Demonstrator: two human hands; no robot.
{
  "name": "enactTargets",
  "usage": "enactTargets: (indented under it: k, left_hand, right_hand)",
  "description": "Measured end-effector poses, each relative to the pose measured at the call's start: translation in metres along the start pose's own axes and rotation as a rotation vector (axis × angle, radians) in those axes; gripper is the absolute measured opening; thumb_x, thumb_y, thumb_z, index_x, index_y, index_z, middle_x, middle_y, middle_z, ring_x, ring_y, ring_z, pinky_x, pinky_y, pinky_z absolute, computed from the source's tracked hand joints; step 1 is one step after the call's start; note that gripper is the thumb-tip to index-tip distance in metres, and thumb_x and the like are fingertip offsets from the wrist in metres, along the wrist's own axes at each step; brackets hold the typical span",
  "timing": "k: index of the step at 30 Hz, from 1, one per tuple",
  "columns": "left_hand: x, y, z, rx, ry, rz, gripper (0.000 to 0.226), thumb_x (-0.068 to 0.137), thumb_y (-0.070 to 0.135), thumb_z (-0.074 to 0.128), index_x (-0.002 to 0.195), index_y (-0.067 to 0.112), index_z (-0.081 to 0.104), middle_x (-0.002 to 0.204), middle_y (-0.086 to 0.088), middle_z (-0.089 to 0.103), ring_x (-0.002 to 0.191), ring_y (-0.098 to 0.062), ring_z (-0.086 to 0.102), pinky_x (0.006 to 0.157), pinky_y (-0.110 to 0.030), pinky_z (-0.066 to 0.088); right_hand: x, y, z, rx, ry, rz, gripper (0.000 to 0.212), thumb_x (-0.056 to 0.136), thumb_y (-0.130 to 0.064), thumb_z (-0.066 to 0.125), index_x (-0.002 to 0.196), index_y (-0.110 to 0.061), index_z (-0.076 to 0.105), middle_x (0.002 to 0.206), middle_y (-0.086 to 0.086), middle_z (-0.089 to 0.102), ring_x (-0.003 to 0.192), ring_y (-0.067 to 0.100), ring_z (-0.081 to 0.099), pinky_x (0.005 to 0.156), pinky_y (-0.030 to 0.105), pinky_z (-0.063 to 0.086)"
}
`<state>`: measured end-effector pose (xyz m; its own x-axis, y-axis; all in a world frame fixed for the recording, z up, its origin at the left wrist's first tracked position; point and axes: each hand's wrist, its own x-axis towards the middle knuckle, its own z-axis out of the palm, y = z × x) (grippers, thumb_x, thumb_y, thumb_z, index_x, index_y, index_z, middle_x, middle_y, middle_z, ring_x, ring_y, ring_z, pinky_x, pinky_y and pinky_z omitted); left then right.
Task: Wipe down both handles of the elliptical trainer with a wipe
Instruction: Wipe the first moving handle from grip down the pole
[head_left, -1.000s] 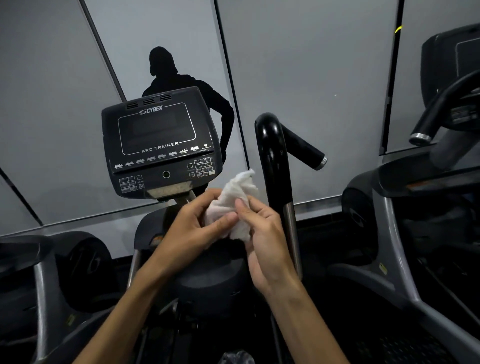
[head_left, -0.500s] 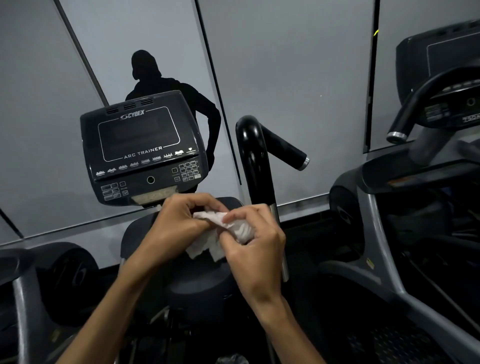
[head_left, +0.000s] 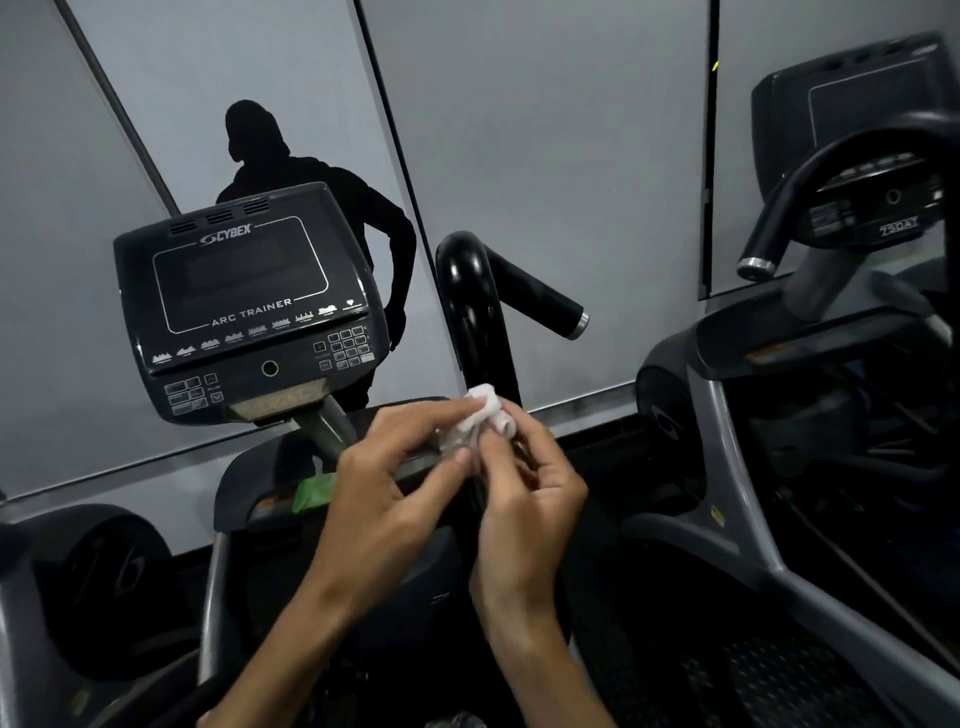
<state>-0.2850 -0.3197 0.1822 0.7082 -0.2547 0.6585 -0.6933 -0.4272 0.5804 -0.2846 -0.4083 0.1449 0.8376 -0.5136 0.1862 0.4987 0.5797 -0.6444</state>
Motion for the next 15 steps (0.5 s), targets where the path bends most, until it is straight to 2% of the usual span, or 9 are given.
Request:
enactTargets:
  k: [2, 5, 7, 9, 11, 13, 15]
  left_hand:
    - [0.004, -0.006, 0.003, 0.146, 0.03, 0.14, 0.046, 0.087, 0.004, 0.074, 0.128, 0.025, 0.067, 0.125, 0.014, 0.068, 0.12, -0.006, 0.063, 0.097, -0.019, 0.05]
    - [0.017, -0.016, 0.003, 0.209, 0.159, 0.18, 0.052, 0.08, -0.01, 0.077, 0.122, 0.02, 0.07, 0.115, 0.01, 0.071, 0.106, -0.001, 0.068, 0.089, -0.022, 0.055]
    - [0.03, -0.02, 0.001, 0.23, 0.202, 0.159, 0.046, 0.082, -0.004, 0.078, 0.119, 0.022, 0.071, 0.105, 0.01, 0.073, 0.094, 0.0, 0.068, 0.078, -0.022, 0.056]
    - [0.047, -0.021, -0.002, 0.31, 0.28, 0.161, 0.035, 0.085, 0.01, 0.079, 0.118, 0.021, 0.073, 0.1, 0.007, 0.072, 0.09, -0.006, 0.063, 0.074, -0.025, 0.054]
    - [0.063, -0.021, 0.003, 0.337, 0.36, 0.202, 0.028, 0.087, 0.016, 0.079, 0.116, 0.016, 0.076, 0.105, 0.001, 0.07, 0.095, -0.01, 0.064, 0.077, -0.026, 0.056]
    - [0.067, -0.023, 0.016, 0.361, 0.364, 0.278, 0.028, 0.089, 0.01, 0.077, 0.117, 0.01, 0.075, 0.109, -0.005, 0.069, 0.098, -0.01, 0.065, 0.083, -0.026, 0.058]
    - [0.054, -0.029, 0.031, 0.457, 0.335, 0.323, 0.031, 0.092, 0.003, 0.072, 0.123, 0.004, 0.071, 0.112, -0.012, 0.068, 0.102, -0.017, 0.066, 0.09, -0.031, 0.058]
  right_hand:
    - [0.006, -0.011, -0.003, 0.063, -0.103, 0.095, 0.028, 0.1, -0.002, 0.055, 0.105, -0.014, 0.08, 0.101, 0.009, 0.078, 0.1, 0.024, 0.075, 0.083, 0.029, 0.058]
    - [0.016, -0.016, -0.006, -0.049, -0.247, 0.045, 0.027, 0.1, -0.002, 0.053, 0.108, -0.007, 0.079, 0.099, 0.008, 0.079, 0.097, 0.022, 0.075, 0.082, 0.027, 0.057]
    - [0.022, -0.016, -0.01, -0.146, -0.182, -0.032, 0.023, 0.098, -0.01, 0.058, 0.104, -0.012, 0.08, 0.099, 0.003, 0.079, 0.096, 0.016, 0.074, 0.078, 0.025, 0.057]
    - [0.03, -0.016, -0.015, -0.188, -0.037, -0.1, 0.02, 0.094, -0.018, 0.061, 0.093, -0.02, 0.081, 0.099, 0.002, 0.077, 0.093, 0.011, 0.072, 0.073, 0.022, 0.054]
    - [0.038, -0.014, -0.017, -0.226, 0.053, -0.146, 0.021, 0.095, -0.011, 0.062, 0.086, -0.022, 0.078, 0.099, 0.005, 0.074, 0.086, 0.007, 0.069, 0.072, 0.02, 0.052]
    - [0.046, -0.01, -0.019, -0.275, 0.082, -0.139, 0.024, 0.095, -0.007, 0.063, 0.083, -0.023, 0.077, 0.099, 0.004, 0.072, 0.085, 0.009, 0.068, 0.073, 0.022, 0.052]
    - [0.052, -0.007, -0.021, -0.298, 0.073, -0.115, 0.023, 0.096, -0.01, 0.063, 0.083, -0.024, 0.077, 0.1, 0.002, 0.073, 0.09, 0.011, 0.069, 0.078, 0.027, 0.055]
